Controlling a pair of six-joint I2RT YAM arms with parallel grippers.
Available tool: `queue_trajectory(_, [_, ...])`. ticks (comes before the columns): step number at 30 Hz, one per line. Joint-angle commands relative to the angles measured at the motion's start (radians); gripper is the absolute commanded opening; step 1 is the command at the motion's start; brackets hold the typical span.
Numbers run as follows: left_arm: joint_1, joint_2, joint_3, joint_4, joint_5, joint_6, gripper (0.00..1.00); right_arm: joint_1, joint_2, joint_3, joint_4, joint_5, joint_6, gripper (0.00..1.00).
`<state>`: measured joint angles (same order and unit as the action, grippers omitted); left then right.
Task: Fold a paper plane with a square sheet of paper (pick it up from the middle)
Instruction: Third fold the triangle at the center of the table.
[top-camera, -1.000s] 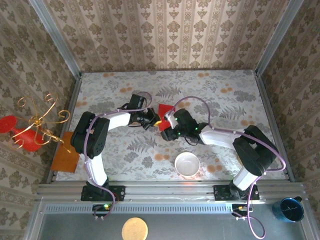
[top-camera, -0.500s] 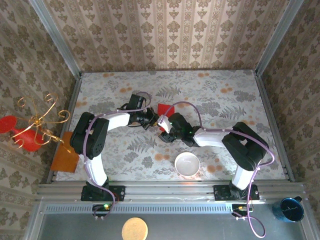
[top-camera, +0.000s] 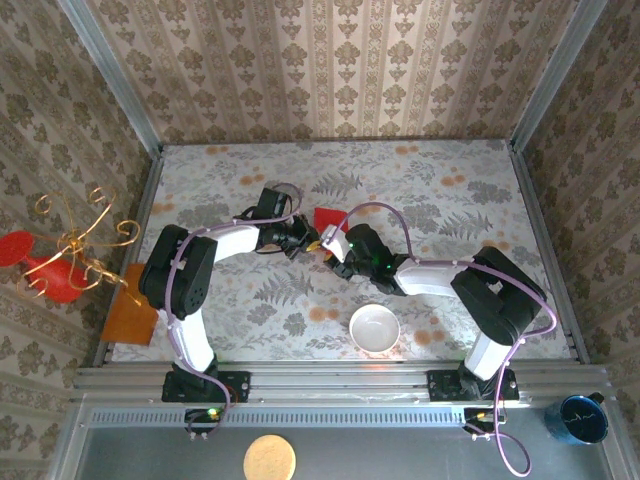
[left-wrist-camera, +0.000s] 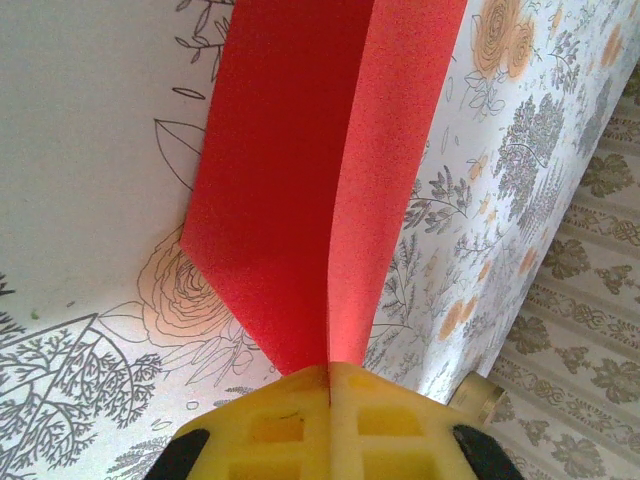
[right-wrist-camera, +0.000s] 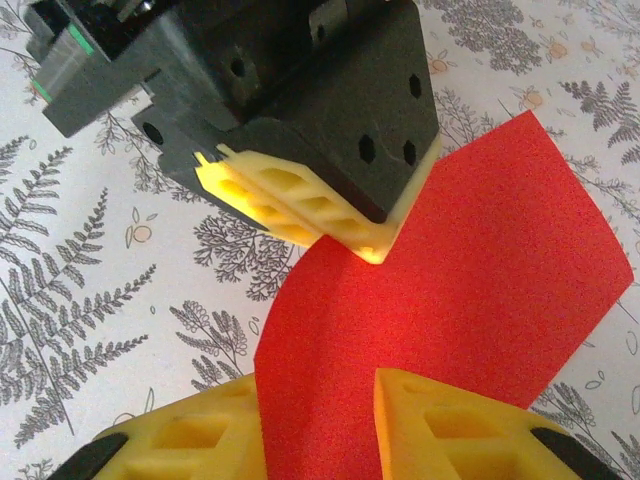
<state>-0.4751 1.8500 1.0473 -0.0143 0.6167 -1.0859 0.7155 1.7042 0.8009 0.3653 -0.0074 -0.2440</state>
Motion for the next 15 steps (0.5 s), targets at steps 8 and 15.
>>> queue_trajectory(8, [0.009, -0.046, -0.010, -0.019, -0.005, 0.009, 0.03, -0.002, 0.008, 0.030, -0.019, -0.095, -0.043, 0.13])
queue_trajectory(15, [0.065, -0.092, 0.007, -0.167, -0.094, 0.137, 0.28, -0.017, -0.029, 0.006, -0.078, -0.201, -0.005, 0.01])
